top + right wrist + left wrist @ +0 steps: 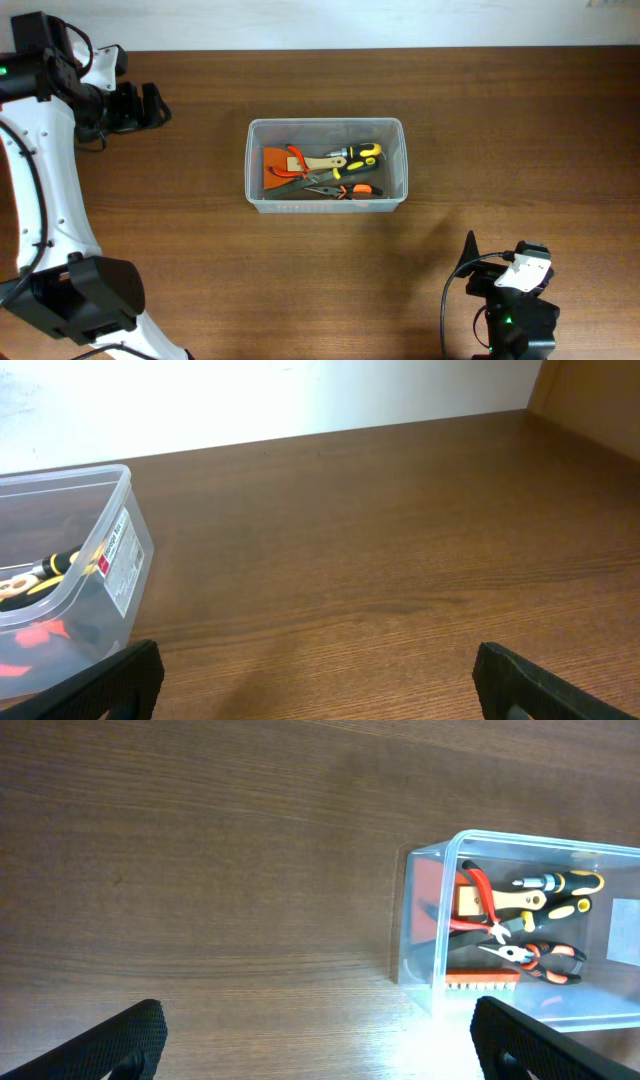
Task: Pack container
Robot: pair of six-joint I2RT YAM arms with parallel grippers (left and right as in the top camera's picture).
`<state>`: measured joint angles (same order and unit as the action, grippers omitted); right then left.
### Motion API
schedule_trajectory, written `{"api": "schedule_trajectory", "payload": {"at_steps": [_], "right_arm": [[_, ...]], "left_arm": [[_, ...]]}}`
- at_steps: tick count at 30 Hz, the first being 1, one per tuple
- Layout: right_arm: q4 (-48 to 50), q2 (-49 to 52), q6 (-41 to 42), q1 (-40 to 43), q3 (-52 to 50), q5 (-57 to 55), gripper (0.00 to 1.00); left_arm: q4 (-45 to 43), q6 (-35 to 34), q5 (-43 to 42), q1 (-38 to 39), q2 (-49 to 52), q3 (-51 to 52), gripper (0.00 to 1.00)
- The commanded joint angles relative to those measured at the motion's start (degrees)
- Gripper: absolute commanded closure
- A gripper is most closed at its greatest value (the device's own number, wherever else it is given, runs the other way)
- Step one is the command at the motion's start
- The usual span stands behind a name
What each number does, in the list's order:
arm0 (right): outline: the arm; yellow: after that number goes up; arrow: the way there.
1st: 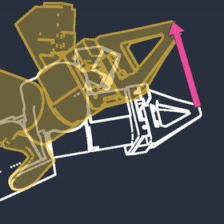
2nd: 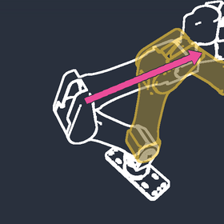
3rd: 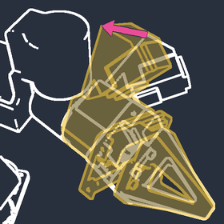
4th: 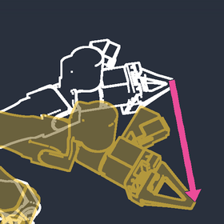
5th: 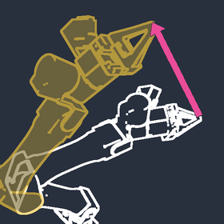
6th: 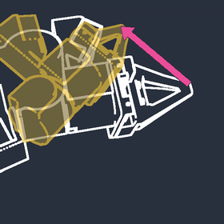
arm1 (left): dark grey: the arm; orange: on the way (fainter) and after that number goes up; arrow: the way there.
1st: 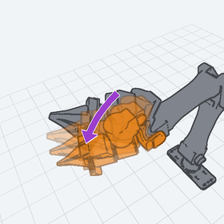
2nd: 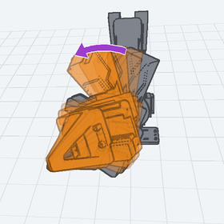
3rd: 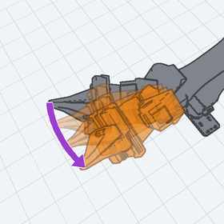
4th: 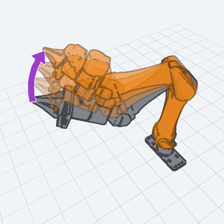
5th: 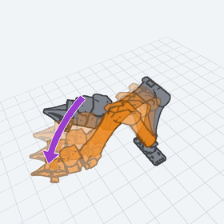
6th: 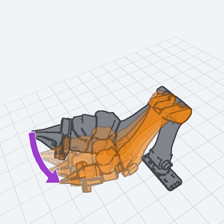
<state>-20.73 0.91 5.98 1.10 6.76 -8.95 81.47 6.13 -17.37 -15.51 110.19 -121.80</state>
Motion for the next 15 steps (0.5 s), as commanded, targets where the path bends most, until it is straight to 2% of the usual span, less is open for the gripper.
{"api": "schedule_trajectory", "payload": {"at_steps": [1,8,10,12,15], "right_arm": [[0.4,-0.7,0.0,0.5,-0.6,-0.9,0.01],[0.4,-0.7,0.0,0.5,-0.6,-0.9,0.01],[0.4,-0.7,0.0,0.5,-0.6,-0.9,0.01],[0.4,-0.7,0.0,0.5,-0.6,-0.9,0.01],[0.4,-0.7,0.0,0.5,-0.6,-0.9,0.01]], "left_arm": [[0.0,-0.5,-0.2,0.1,-0.2,0.4,0.01],[0.0,-0.5,0.0,5.2,-9.8,1.5,0.01],[-0.8,0.9,4.5,7.6,-14.3,3.4,0.01],[-6.2,1.4,11.2,9.9,-19.5,7.0,0.01],[-21.9,1.5,16.9,13.2,-29.6,17.2,0.01]]}}
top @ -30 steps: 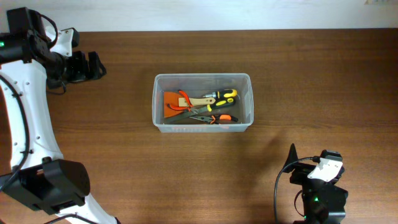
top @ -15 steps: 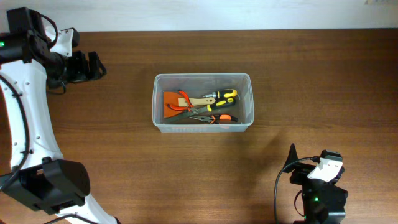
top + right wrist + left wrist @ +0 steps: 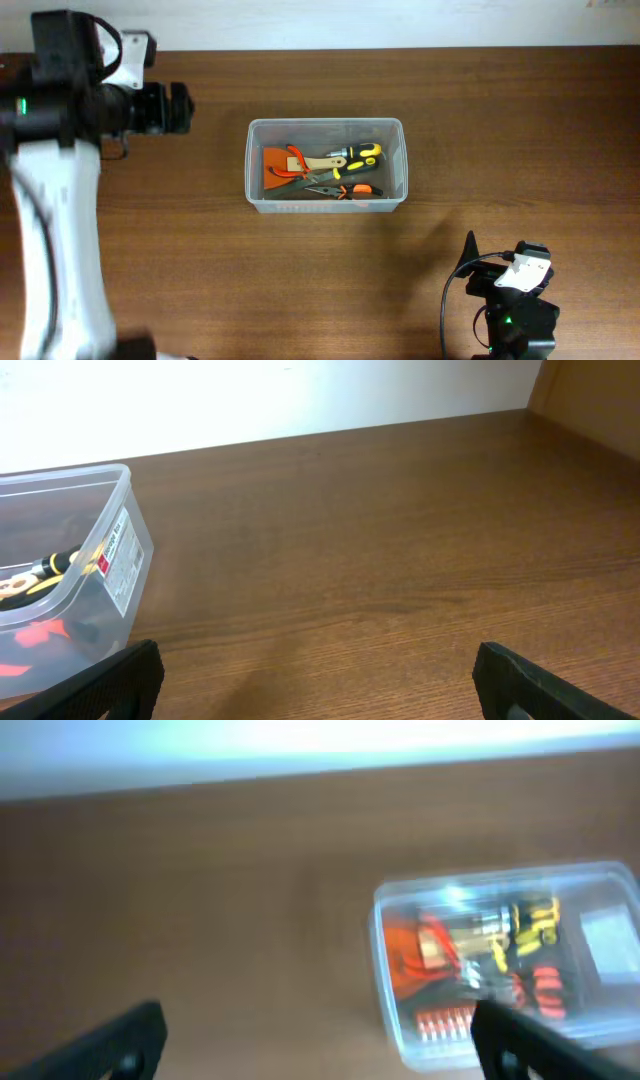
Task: Pack container
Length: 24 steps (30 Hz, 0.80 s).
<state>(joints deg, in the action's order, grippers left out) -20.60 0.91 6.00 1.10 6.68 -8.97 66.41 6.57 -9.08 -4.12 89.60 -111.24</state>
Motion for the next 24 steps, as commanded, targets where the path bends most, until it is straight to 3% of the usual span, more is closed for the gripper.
{"api": "schedule_trajectory", "payload": {"at_steps": [1,6,9,18,24], "right_arm": [[0.2,-0.7,0.0,0.5,-0.5,-0.9,0.01],[0.2,-0.7,0.0,0.5,-0.5,-0.9,0.01],[0.2,-0.7,0.0,0.5,-0.5,-0.9,0.01],[0.2,-0.7,0.0,0.5,-0.5,-0.9,0.01],[0.2,-0.7,0.0,0.5,-0.5,-0.9,0.01]], "left_arm": [[-13.9,1.0,10.3,2.8,-12.9,11.5,0.01],[-46.2,1.0,13.9,4.5,-31.6,37.8,0.01],[-56.8,1.0,15.1,4.4,-43.1,53.0,0.01],[-58.2,0.9,19.7,4.5,-71.0,84.2,0.01],[-59.6,0.7,17.8,4.5,-79.6,98.2,0.01]]}}
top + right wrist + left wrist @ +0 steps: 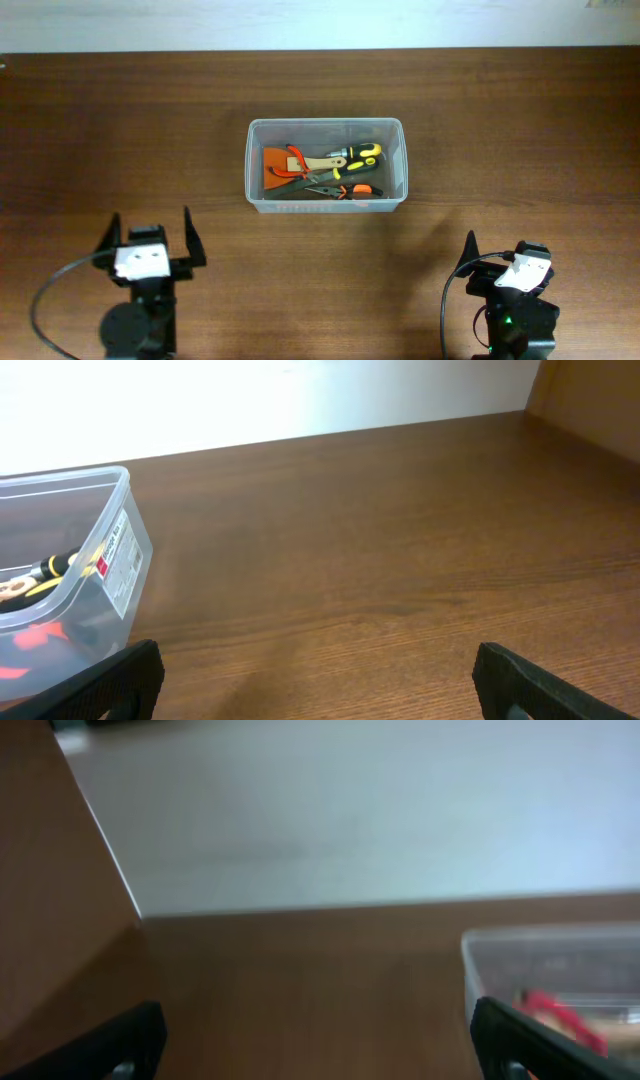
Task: Pack container
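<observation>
A clear plastic container [325,166] stands mid-table. It holds an orange scraper [276,160], red-handled pliers [291,172], a yellow-and-black screwdriver [361,153] and orange-and-black pliers [347,190]. My left gripper [150,234] sits low at the front left, open and empty, facing the container [545,965]. In the left wrist view the gripper [315,1040] is blurred. My right gripper [505,262] rests at the front right, open and empty. Its wrist view shows the gripper [315,680] over bare wood, with the container [75,550] at the left.
The dark wooden table [520,130] runs back to a white wall [300,395]. A wooden side panel [590,400] rises at the right, and another [60,890] at the left.
My left arm was stretched out at the back left, its gripper left of the container. Now it is folded at the front left, its gripper open and low. The right arm has not moved.
At first my left gripper hung open over the table at the back left, looking down beside the container. Then it stood slightly nearer the container, its view blurred. Now it rests at the front left. The container's contents and the right gripper stayed unchanged.
</observation>
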Robot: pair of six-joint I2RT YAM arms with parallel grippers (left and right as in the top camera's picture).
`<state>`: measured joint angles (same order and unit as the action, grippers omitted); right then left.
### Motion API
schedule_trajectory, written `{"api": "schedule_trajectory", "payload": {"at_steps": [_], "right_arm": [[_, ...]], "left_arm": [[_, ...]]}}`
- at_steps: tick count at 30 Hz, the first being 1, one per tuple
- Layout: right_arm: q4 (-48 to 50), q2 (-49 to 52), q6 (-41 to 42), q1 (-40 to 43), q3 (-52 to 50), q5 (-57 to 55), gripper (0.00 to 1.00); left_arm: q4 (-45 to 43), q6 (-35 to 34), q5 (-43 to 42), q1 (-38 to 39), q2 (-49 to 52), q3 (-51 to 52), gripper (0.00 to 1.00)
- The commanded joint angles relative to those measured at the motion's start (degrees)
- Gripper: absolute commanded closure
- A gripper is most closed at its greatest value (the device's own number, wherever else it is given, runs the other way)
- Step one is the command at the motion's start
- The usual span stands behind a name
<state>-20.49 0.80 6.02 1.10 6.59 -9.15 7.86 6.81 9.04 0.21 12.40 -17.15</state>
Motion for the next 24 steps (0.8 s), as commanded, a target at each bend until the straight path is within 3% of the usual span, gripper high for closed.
{"api": "schedule_trajectory", "payload": {"at_steps": [1,9,24], "right_arm": [[0.1,-0.6,0.0,0.5,-0.4,-0.7,0.01],[0.1,-0.6,0.0,0.5,-0.4,-0.7,0.01],[0.1,-0.6,0.0,0.5,-0.4,-0.7,0.01]], "left_arm": [[-1.9,0.5,-0.3,0.1,-3.3,5.9,0.01],[-3.6,0.5,-0.2,0.1,-5.1,12.3,0.01],[-1.9,0.5,-3.5,0.1,-5.1,15.2,0.01]]}}
